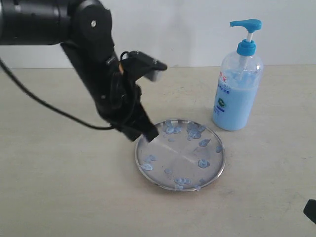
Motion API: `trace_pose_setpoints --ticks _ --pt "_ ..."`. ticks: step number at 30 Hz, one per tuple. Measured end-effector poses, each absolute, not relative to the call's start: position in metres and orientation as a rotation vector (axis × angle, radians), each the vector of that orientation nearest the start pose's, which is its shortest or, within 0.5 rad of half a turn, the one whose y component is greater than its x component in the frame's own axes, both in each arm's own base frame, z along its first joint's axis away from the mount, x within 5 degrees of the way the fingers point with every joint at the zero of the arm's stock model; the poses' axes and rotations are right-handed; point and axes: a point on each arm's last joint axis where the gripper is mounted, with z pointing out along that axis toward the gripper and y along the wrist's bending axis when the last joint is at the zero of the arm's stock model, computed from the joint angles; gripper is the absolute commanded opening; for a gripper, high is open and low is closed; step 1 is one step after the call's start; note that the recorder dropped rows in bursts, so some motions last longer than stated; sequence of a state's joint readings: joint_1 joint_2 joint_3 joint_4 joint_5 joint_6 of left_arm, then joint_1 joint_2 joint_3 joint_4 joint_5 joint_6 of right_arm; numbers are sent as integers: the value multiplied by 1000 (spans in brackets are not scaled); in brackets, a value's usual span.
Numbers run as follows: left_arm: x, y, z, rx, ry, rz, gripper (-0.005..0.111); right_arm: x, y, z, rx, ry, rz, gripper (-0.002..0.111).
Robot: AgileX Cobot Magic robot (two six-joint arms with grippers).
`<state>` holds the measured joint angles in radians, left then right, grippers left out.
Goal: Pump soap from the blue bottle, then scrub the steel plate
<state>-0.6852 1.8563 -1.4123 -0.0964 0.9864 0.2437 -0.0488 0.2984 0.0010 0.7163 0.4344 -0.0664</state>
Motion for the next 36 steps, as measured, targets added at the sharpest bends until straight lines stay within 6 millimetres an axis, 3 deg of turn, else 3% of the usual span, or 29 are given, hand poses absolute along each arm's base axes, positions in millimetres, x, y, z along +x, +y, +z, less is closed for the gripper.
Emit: trace_pose_setpoints --ticks 4,7,10,12,14,16,19,21,23,25,28,30,32,34,36 --pt "318 -272 221 1284 2583 -233 4 67 22 166 527 2094 621 1" --pt "335 -287 192 1333 2597 -242 4 67 22 166 527 2094 621 1" --pt "340 -299 162 1383 2650 -322 4 67 22 166 527 2094 621 1" --pt "334 -299 153 1481 2697 -371 4 67 22 166 527 2094 621 1" --pt "329 -295 152 1598 2722 -354 4 67 22 166 527 2094 621 1" --pt "329 -287 158 1666 2706 -219 4 67 22 166 527 2094 621 1" --pt "340 -282 174 1600 2634 -69 4 67 22 166 526 2092 622 1" --pt "348 -291 185 1496 2523 -181 4 67 22 166 525 2089 622 1" --pt "348 -310 194 1449 2390 -434 4 67 22 166 525 2089 622 1" --pt "337 -323 201 1533 2273 -666 4 67 22 166 524 2091 623 1" --pt "316 -326 201 1787 2209 -805 4 67 22 166 524 2091 623 1" --pt "314 -316 196 1939 2220 -692 4 67 22 166 524 2091 623 1" --pt "323 -307 190 1966 2257 -463 4 67 22 166 524 2091 623 1" --pt "342 -306 187 1760 2282 -266 4 67 22 166 524 2091 623 1" --pt "357 -313 187 1475 2288 -287 4 67 22 166 524 2091 623 1"
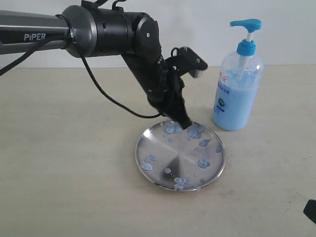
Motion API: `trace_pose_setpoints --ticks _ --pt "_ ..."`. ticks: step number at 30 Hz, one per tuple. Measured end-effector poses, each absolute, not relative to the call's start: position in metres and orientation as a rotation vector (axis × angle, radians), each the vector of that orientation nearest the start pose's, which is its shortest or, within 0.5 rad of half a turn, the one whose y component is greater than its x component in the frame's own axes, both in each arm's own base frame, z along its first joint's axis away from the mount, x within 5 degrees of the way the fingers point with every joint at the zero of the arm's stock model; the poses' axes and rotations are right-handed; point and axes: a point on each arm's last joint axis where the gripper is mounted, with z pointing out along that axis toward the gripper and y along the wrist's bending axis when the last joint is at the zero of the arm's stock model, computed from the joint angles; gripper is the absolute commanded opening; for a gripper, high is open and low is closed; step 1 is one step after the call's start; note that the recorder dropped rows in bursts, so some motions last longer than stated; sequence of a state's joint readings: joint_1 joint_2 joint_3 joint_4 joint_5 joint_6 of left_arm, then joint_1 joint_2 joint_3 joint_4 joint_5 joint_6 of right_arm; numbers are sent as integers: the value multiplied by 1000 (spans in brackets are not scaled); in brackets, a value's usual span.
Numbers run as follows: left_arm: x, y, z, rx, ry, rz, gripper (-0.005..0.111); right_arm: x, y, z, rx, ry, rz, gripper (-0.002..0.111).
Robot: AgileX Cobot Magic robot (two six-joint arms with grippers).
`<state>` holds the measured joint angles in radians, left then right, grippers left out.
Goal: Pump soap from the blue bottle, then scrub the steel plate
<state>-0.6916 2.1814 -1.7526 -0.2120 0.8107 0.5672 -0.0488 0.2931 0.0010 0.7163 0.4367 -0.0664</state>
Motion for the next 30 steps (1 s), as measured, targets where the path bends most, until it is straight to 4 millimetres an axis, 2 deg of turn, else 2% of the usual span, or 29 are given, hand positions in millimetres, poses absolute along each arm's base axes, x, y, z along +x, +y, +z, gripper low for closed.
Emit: trace_pose_setpoints --ticks 2,3,5,7,8,10,12,13,14,16,20,23,26,30 --pt "359 -321 185 1360 2297 -408 4 67 22 166 524 2091 623 1" --pt "355 -324 183 1385 2301 -476 4 67 22 166 524 2091 623 1" --pt "342 -323 176 1574 2320 -561 4 67 22 166 524 2091 623 1" --pt "327 -315 171 1803 2371 -552 4 67 22 166 524 2091 623 1" --pt "325 -309 168 1869 2408 -464 4 67 22 166 524 2091 623 1" --pt "334 -295 171 1839 2469 -173 4 67 22 166 524 2091 623 1" --pt "354 -281 180 1593 2490 124 4 67 22 166 524 2091 623 1" --pt "363 -277 187 1471 2475 165 4 67 22 166 524 2091 623 1" --pt "367 -276 193 1402 2462 150 4 67 22 166 524 2091 623 1" --pt "365 -281 203 1374 2435 -15 4 67 22 166 524 2091 623 1" --pt "334 -301 200 1718 2378 -434 4 67 22 166 524 2091 623 1" --pt "325 -302 202 1724 2441 -477 4 67 22 166 524 2091 623 1" --pt "328 -291 229 1597 2431 -400 4 67 22 166 522 2092 621 1" --pt "320 -276 293 1265 2206 -446 4 67 22 166 522 2092 621 1"
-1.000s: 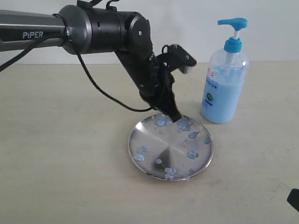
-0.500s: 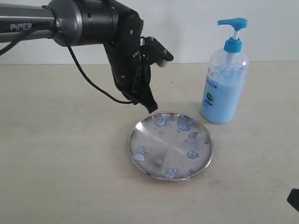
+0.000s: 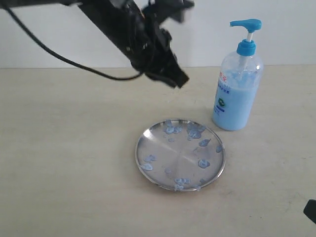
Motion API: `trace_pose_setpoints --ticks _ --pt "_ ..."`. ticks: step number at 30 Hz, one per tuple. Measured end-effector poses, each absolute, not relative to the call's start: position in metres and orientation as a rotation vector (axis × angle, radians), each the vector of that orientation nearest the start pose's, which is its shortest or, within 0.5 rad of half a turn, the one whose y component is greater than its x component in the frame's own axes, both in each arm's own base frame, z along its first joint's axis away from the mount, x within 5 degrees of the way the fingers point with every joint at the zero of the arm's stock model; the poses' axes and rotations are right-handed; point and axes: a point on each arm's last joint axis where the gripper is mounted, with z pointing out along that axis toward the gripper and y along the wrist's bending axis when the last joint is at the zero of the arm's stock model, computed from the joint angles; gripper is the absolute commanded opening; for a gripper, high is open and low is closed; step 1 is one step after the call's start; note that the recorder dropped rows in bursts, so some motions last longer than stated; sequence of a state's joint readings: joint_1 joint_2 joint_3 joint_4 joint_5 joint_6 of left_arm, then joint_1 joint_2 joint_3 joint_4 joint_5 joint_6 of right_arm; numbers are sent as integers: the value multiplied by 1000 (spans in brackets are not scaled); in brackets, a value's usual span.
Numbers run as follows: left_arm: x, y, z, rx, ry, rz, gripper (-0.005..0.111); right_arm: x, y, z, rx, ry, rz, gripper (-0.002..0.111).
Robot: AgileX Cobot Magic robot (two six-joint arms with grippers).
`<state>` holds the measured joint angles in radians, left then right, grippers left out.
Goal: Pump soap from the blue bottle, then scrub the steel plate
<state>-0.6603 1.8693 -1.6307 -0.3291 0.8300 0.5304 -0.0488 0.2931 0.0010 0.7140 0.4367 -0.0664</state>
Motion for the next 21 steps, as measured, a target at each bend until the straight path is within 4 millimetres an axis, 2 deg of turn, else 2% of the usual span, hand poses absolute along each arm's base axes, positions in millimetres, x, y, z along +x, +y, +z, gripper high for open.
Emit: trace_pose_setpoints --ticks 1,3,5,8,11,13,16,21 --pt "312 -270 310 1194 2123 -471 4 67 22 166 522 2092 621 1" --pt "293 -255 326 1100 1993 -496 4 67 22 166 522 2092 621 1" --pt "270 -234 335 1021 1890 -495 4 67 22 166 522 2092 621 1" --pt "226 -192 336 908 1787 -449 4 67 22 166 522 2092 621 1" --pt "180 -150 322 841 1747 -415 4 67 22 166 522 2092 621 1" --pt "156 -130 317 802 1708 -409 4 67 22 166 522 2092 621 1" --pt "126 -104 313 755 1632 -410 4 67 22 166 522 2092 621 1" --pt "87 -72 321 668 1459 -420 4 67 22 166 522 2092 621 1"
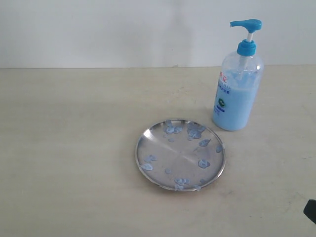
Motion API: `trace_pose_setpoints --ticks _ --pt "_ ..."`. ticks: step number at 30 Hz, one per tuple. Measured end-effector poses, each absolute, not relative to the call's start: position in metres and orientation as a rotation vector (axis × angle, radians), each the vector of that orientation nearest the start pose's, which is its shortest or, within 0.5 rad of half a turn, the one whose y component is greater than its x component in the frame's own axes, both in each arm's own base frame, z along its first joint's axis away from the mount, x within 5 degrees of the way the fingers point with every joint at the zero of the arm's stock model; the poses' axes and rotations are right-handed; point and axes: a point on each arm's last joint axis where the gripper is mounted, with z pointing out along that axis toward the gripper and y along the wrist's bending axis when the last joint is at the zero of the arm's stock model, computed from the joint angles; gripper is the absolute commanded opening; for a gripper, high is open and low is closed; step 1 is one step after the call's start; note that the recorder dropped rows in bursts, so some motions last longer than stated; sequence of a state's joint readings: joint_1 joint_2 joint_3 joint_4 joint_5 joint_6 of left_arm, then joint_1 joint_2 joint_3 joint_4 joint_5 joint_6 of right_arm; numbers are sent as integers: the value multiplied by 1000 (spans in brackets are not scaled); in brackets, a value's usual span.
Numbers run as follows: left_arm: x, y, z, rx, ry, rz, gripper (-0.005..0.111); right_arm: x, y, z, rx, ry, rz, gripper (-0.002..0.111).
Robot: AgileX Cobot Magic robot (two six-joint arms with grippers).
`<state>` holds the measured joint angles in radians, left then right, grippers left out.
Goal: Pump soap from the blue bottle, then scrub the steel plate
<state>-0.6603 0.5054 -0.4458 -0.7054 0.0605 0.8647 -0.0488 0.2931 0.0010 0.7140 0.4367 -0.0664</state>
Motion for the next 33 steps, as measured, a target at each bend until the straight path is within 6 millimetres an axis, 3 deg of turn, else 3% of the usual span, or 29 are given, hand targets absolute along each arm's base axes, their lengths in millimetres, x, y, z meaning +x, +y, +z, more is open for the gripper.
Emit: trace_pose_setpoints --ticks 6,9,14,19,24,27,33 --pt "58 -43 313 546 1294 -401 4 67 22 166 522 2092 621 1" --pt "58 -34 287 448 1297 -373 4 67 22 166 522 2092 621 1" --pt "62 -16 225 178 1444 -311 4 67 22 166 522 2092 621 1" --pt "56 -1 221 22 1410 -117 4 67 22 166 522 2092 621 1" --pt "56 0 214 49 1482 62 4 67 22 166 522 2092 621 1" --pt "57 -5 204 58 1592 22 4 67 22 166 522 2092 621 1" --pt "56 -12 191 -106 1733 -186 4 67 22 166 522 2092 621 1"
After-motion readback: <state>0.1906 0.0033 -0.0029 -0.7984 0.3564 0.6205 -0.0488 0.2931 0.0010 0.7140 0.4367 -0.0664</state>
